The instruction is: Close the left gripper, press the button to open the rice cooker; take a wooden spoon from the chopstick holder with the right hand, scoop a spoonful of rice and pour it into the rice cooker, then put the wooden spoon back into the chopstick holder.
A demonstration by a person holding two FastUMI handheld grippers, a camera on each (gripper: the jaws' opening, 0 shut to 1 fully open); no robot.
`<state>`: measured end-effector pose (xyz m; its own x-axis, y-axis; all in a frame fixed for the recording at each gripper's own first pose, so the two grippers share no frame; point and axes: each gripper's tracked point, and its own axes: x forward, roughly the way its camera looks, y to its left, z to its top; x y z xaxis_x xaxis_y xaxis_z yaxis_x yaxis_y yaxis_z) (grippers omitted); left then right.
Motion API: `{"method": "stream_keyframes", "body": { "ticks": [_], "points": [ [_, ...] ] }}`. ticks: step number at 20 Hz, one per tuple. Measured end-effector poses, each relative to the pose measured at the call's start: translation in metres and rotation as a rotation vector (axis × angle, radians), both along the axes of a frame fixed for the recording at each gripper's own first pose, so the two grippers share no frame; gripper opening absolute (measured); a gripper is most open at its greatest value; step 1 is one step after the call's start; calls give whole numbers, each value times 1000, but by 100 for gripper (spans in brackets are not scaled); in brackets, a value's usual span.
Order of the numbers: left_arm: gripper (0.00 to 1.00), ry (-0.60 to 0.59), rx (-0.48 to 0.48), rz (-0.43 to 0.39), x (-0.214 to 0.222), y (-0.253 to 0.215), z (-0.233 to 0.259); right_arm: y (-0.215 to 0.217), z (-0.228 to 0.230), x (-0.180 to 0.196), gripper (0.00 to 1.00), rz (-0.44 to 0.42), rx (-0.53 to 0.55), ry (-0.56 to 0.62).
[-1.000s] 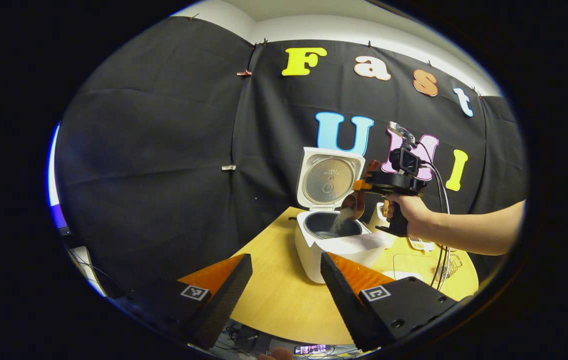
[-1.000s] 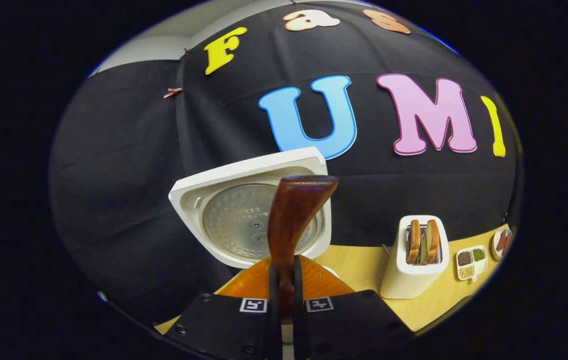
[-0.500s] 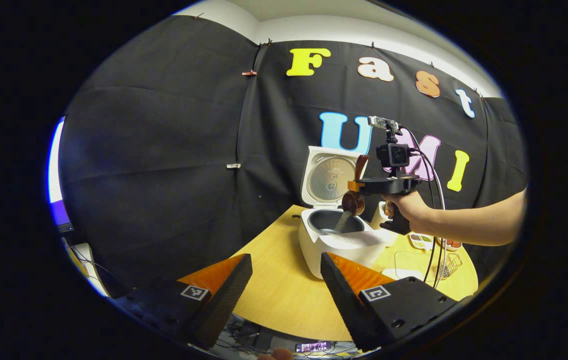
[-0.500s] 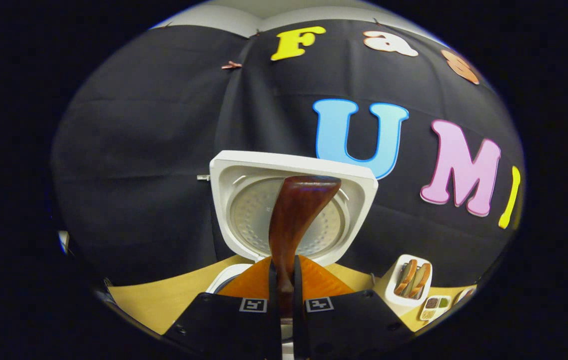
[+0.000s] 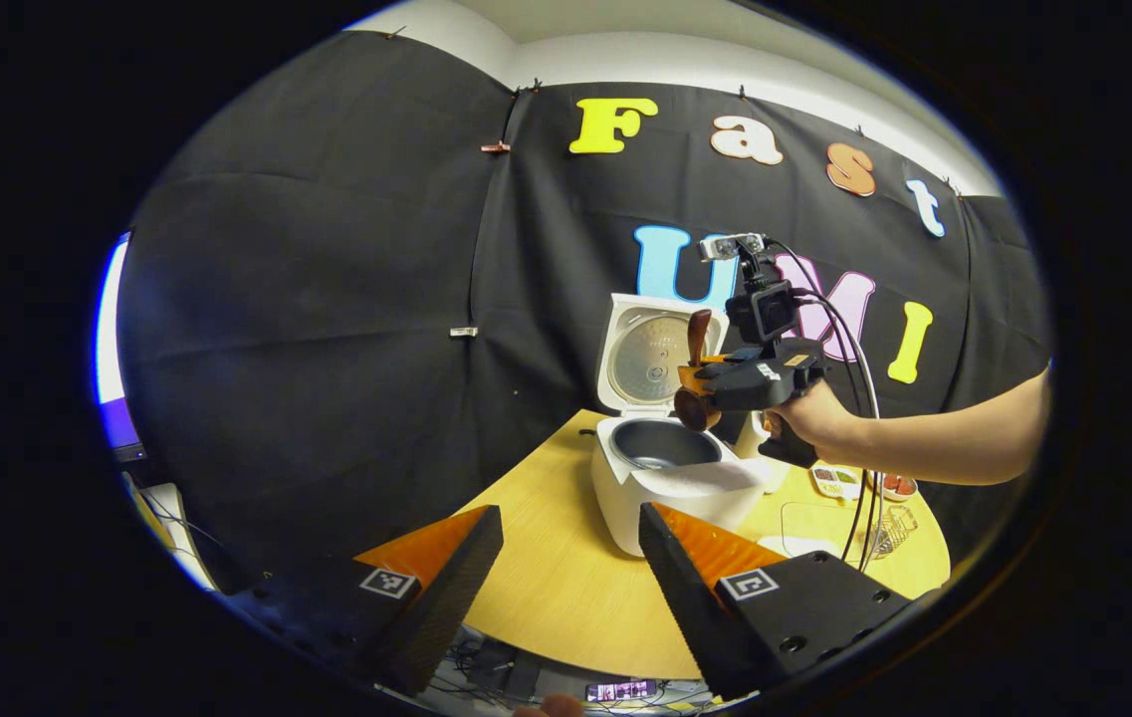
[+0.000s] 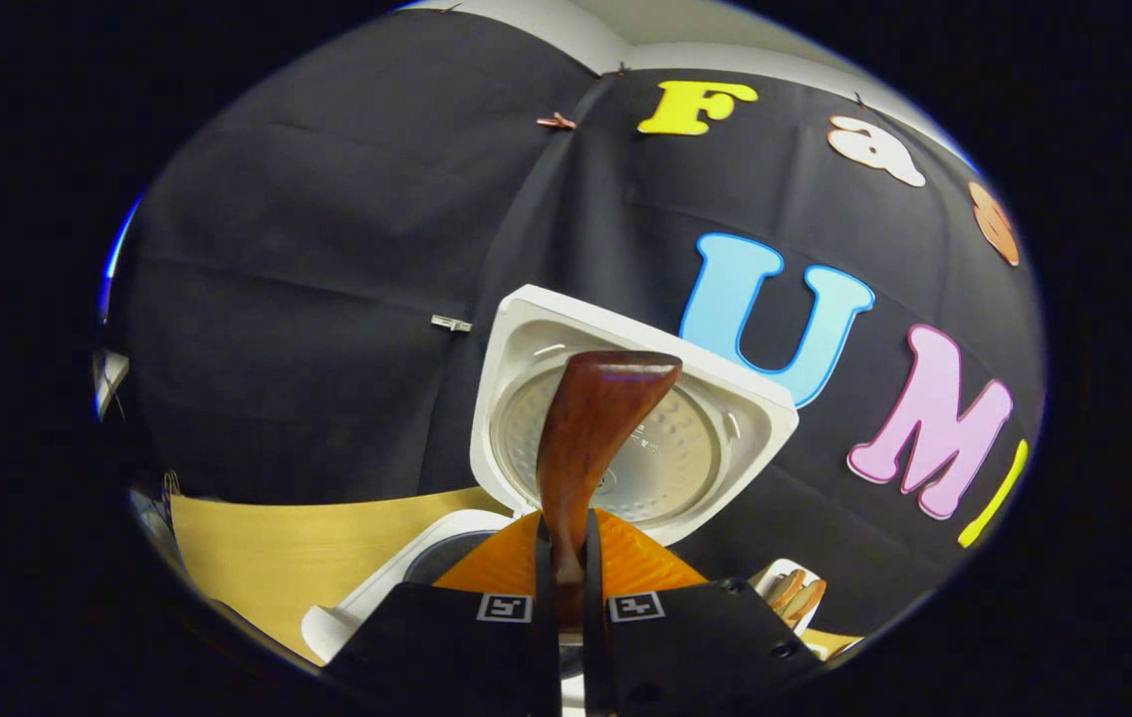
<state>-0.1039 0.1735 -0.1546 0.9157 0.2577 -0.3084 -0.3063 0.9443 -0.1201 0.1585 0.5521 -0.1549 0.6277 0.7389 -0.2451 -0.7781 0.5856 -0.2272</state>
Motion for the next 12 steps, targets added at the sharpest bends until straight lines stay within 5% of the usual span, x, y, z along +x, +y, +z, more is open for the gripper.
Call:
{"method": "stream_keyframes", "body": {
  "ticks": [6,12],
  "points": [
    [95,6,-4,7,-3,0,-2,-2,0,-8,13,35,-39,-51],
    [95,9,-5,18,-9,-2,-3,-19,15,3,13,-59,131,165]
  ]
}}
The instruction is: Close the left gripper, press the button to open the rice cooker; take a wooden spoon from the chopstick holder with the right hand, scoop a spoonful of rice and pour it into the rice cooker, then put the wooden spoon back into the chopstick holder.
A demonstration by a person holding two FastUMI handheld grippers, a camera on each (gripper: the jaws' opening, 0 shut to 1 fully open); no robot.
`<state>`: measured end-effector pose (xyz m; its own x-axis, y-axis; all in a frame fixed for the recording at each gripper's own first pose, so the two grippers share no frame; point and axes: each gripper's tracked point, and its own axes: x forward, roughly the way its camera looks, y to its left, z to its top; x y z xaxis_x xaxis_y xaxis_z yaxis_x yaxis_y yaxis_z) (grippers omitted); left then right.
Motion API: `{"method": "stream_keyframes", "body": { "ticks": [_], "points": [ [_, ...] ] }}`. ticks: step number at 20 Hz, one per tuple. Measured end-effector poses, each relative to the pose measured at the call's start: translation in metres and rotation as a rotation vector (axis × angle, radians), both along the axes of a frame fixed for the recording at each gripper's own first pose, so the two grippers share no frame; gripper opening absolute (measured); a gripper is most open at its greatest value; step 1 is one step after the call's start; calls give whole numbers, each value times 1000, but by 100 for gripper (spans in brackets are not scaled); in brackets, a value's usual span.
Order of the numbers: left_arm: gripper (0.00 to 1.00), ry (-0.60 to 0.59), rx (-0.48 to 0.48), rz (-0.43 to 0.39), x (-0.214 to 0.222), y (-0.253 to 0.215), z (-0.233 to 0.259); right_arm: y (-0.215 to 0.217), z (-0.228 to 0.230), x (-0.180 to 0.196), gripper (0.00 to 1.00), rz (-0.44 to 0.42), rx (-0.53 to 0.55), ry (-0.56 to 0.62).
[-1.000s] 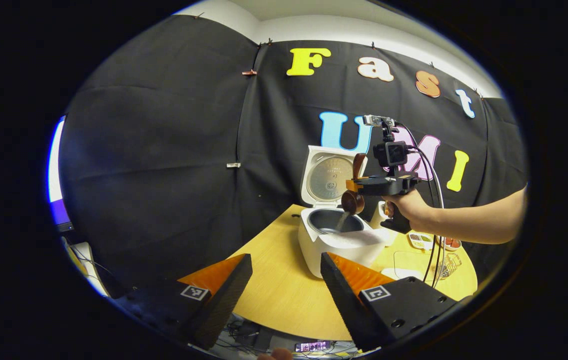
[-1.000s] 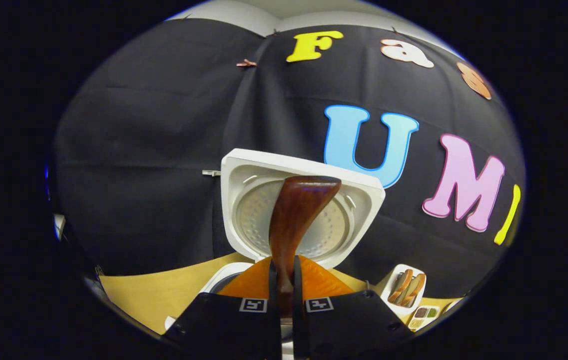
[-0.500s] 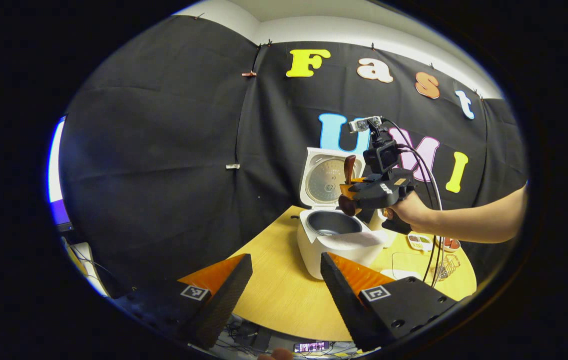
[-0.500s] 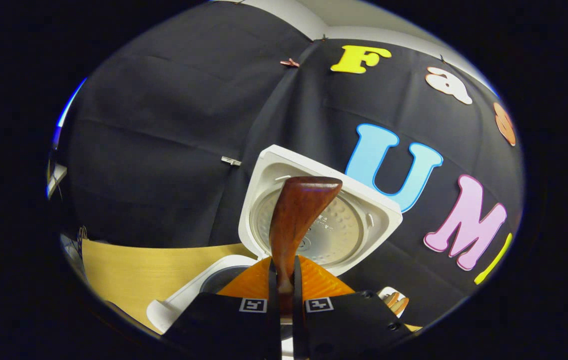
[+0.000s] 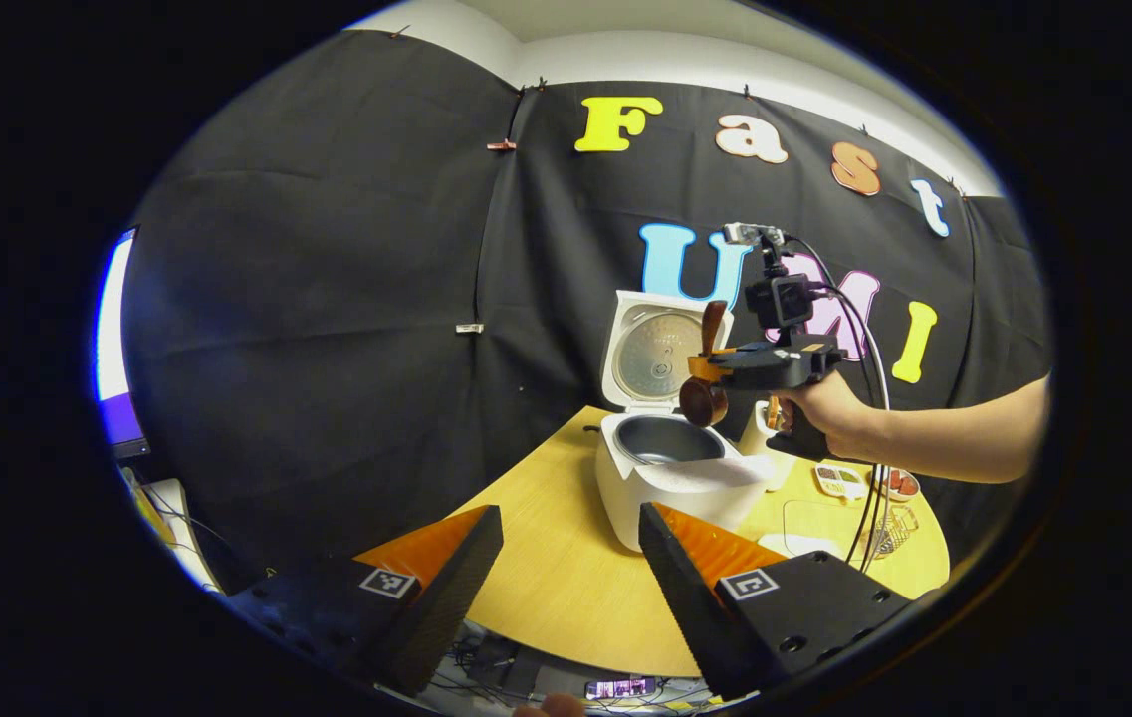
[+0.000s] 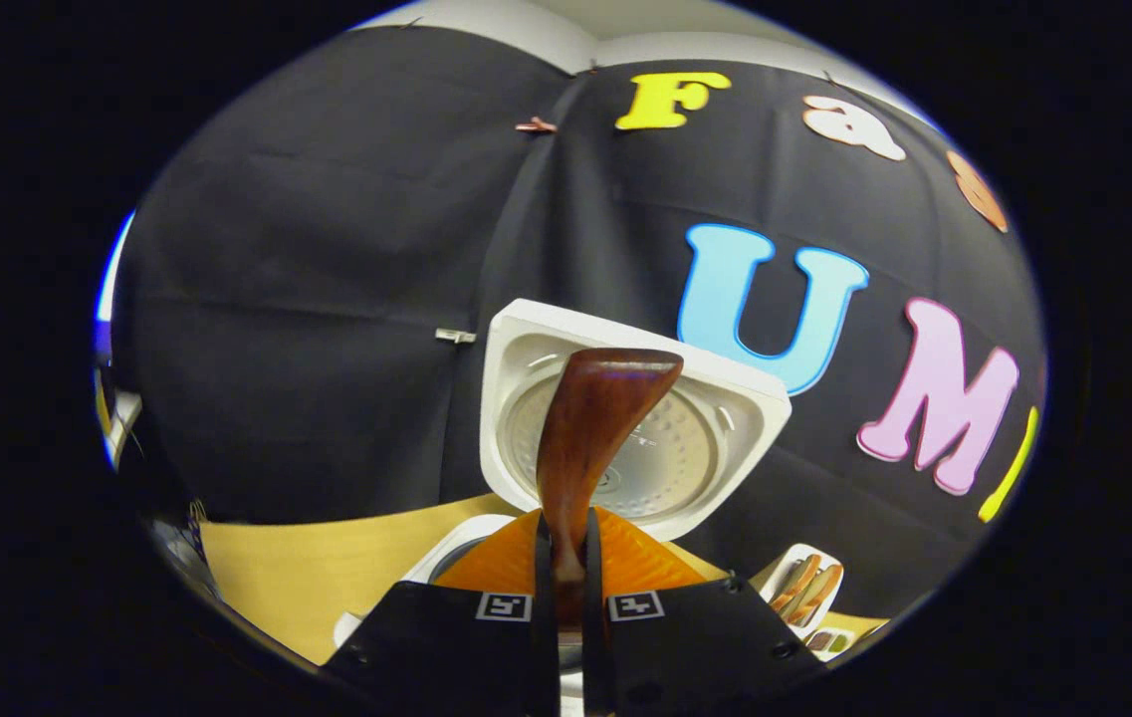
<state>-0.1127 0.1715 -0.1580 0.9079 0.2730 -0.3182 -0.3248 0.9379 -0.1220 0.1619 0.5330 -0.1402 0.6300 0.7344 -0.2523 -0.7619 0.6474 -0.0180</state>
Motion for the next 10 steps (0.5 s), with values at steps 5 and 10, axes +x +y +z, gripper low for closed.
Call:
{"method": "stream_keyframes", "body": {
  "ticks": [5,10],
  "points": [
    [95,-4,5,-7,0,-8,3,-39,34,-1,13,-56,104,25],
    [95,-16,13,-33,5,-21,11,-92,66,-9,13,-120,201,40]
  ]
}}
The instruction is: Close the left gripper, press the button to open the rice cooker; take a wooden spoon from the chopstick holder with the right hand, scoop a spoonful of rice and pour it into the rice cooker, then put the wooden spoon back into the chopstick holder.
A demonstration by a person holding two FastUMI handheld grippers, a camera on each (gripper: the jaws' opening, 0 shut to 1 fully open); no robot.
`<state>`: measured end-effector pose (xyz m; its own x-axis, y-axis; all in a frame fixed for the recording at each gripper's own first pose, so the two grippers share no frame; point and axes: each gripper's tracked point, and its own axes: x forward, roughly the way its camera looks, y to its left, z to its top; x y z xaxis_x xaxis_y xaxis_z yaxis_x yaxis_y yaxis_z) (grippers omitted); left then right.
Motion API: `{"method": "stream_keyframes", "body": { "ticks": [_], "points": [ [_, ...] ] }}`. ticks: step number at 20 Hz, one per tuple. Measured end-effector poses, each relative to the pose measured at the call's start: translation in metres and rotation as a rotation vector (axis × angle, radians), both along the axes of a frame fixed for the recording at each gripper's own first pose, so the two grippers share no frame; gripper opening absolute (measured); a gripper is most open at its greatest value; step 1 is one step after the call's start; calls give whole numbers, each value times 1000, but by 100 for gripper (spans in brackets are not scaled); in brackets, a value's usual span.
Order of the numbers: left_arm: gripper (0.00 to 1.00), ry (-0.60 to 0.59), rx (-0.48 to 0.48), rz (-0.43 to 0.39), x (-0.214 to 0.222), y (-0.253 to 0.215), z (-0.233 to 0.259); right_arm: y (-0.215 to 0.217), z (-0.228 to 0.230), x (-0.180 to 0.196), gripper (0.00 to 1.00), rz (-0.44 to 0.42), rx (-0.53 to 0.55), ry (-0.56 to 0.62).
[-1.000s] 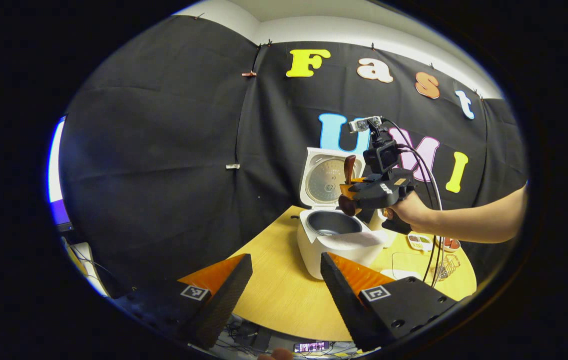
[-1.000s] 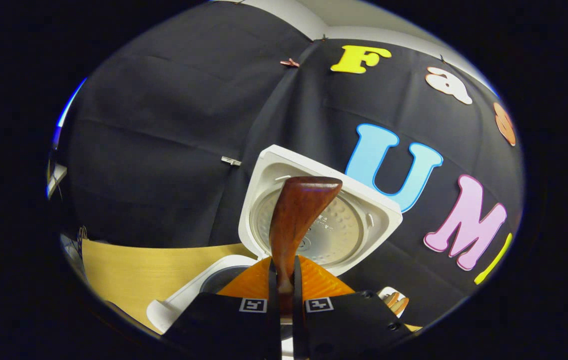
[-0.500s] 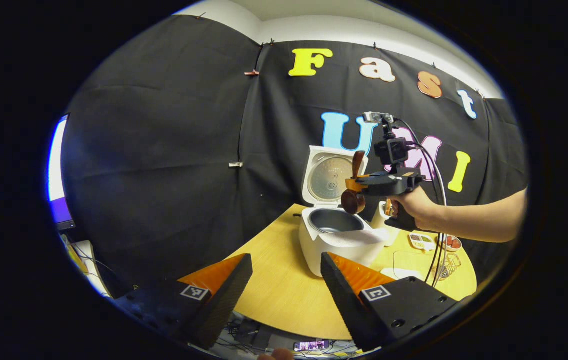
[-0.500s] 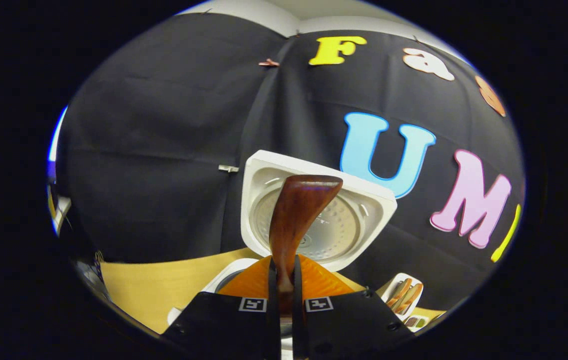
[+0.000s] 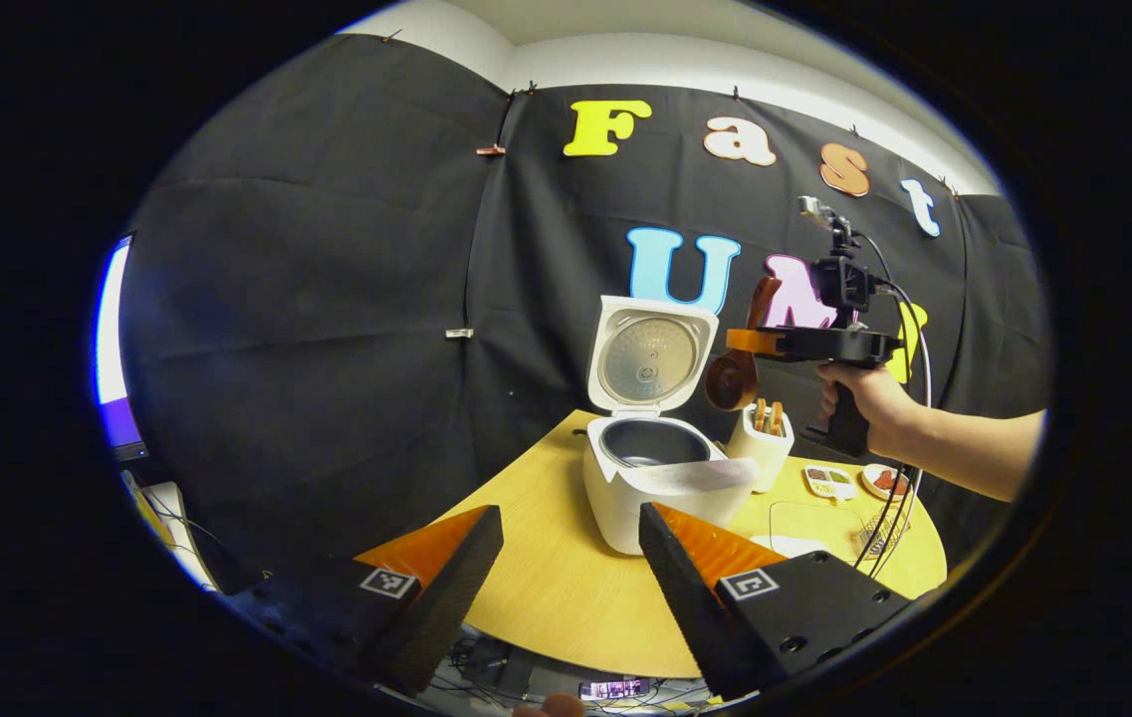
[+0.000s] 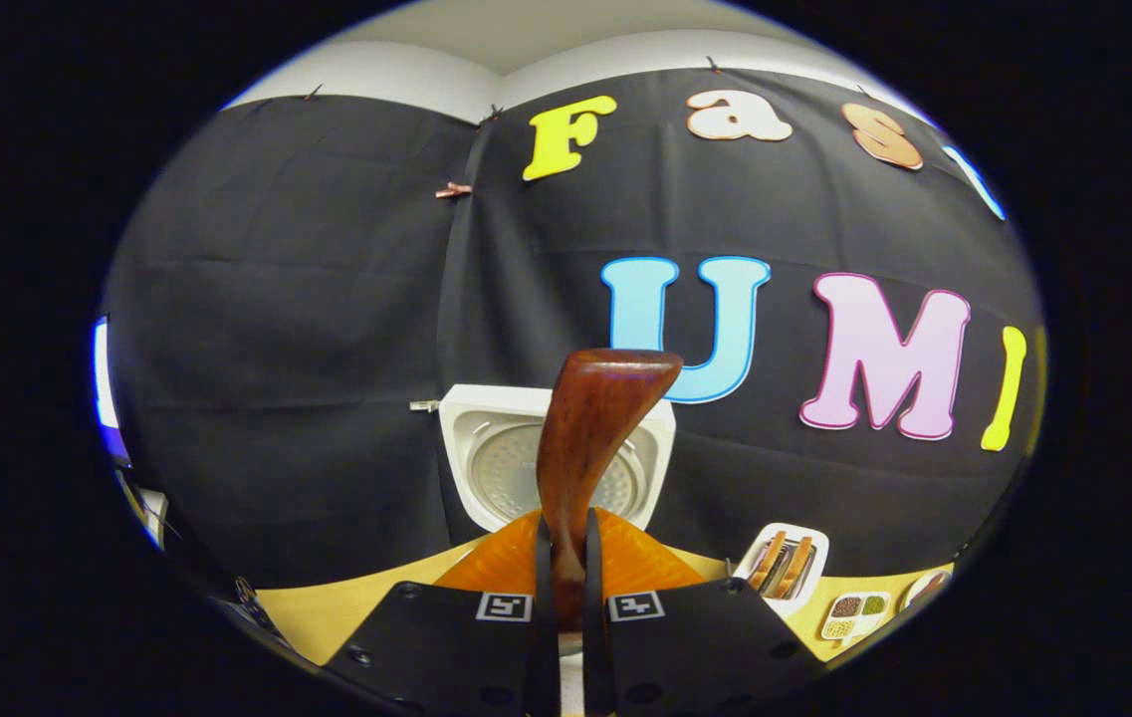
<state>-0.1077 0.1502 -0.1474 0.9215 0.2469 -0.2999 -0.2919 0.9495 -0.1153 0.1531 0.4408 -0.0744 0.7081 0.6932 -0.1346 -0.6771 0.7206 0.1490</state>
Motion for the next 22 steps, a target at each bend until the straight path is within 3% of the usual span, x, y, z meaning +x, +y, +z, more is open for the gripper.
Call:
{"method": "stream_keyframes", "body": {
  "ticks": [11,22],
  "points": [
    [95,-30,37,-94,17,-36,19,-172,25,-7,13,-191,32,-52],
    [95,-39,32,-219,49,-98,26,-346,-25,-15,13,-403,-54,15]
  ]
}}
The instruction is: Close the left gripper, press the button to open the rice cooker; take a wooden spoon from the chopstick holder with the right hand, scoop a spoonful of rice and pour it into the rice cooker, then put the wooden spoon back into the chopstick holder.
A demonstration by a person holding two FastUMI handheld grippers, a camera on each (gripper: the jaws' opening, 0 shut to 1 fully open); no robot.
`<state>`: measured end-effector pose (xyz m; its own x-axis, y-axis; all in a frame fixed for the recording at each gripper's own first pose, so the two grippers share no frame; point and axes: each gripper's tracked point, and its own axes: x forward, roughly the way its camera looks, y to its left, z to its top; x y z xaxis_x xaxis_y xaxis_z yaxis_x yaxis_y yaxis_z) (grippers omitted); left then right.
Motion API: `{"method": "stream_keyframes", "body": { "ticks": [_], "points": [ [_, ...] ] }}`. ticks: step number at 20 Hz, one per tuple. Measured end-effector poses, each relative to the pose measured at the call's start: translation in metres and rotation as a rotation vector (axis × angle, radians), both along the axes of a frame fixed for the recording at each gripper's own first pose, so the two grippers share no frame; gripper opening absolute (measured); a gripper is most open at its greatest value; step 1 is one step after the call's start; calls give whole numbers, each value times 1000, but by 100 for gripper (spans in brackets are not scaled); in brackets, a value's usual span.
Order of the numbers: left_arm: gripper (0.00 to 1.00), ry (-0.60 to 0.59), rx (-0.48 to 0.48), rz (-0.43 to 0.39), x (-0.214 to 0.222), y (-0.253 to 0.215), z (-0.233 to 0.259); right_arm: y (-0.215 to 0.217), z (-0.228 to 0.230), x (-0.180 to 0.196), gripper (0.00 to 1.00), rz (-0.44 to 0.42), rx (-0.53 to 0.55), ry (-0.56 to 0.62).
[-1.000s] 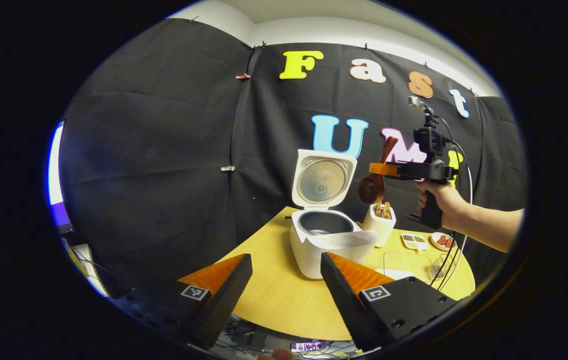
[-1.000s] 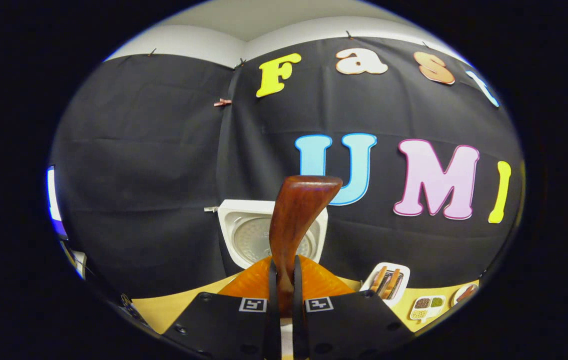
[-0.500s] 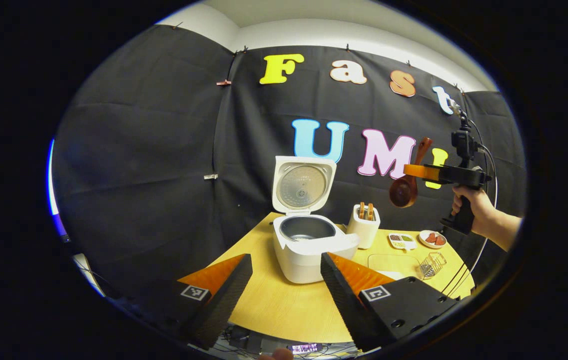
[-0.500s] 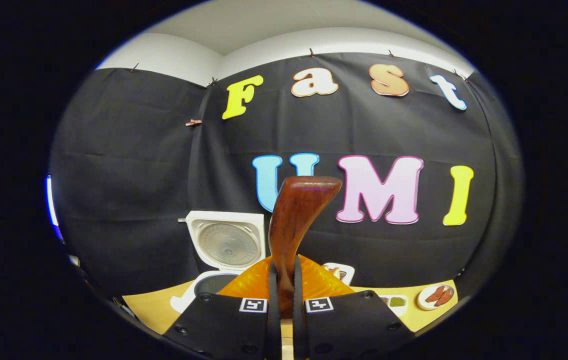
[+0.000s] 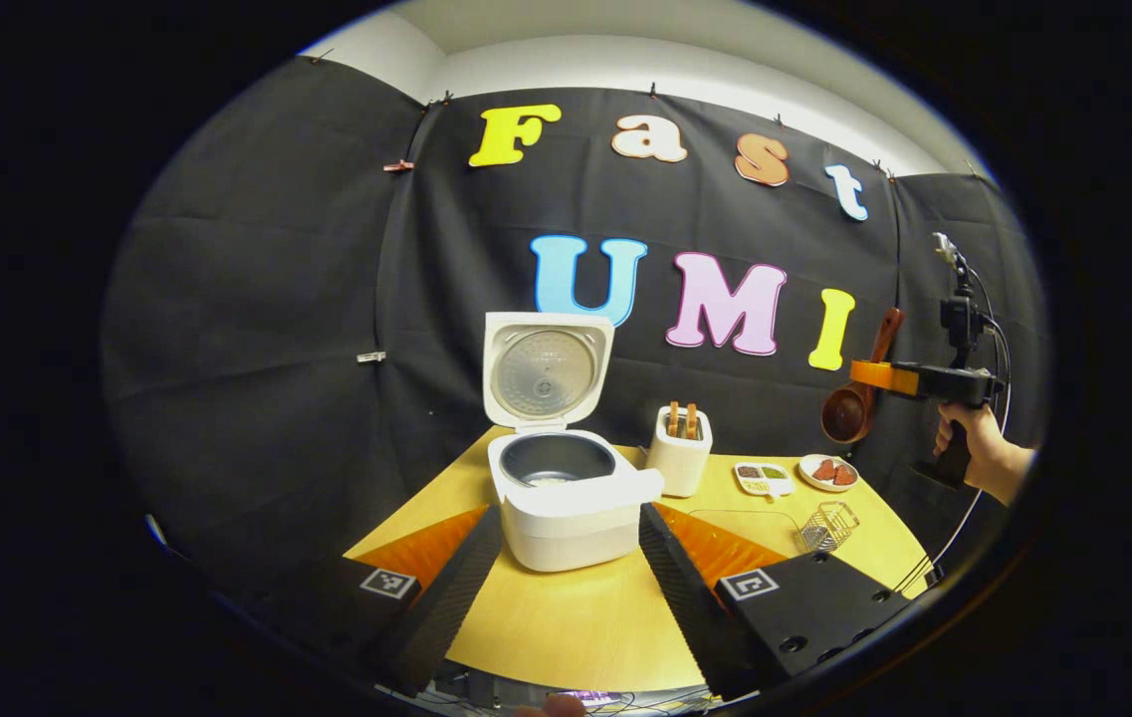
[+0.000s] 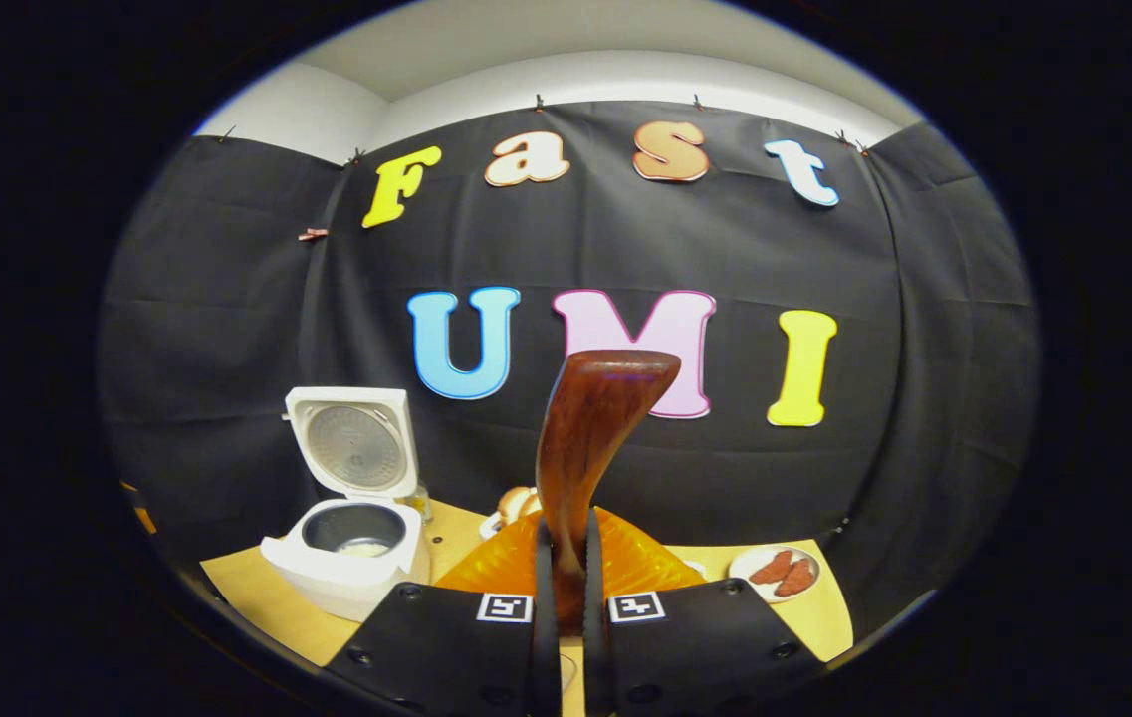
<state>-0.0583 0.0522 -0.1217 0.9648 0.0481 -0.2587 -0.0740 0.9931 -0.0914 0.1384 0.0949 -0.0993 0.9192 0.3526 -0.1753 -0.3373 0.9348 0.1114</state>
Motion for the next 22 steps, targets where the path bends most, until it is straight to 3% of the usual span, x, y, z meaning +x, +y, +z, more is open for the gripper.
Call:
{"method": "stream_keyframes", "body": {
  "ticks": [8,18,22],
  "points": [
    [95,14,5,-42,17,-33,3,-81,-87,-3,13,-96,-15,140],
    [95,58,57,11,15,-28,5,-105,-220,17,14,-182,85,393],
    [95,64,58,28,22,-29,7,-109,-252,26,14,-213,118,464]
  ]
}}
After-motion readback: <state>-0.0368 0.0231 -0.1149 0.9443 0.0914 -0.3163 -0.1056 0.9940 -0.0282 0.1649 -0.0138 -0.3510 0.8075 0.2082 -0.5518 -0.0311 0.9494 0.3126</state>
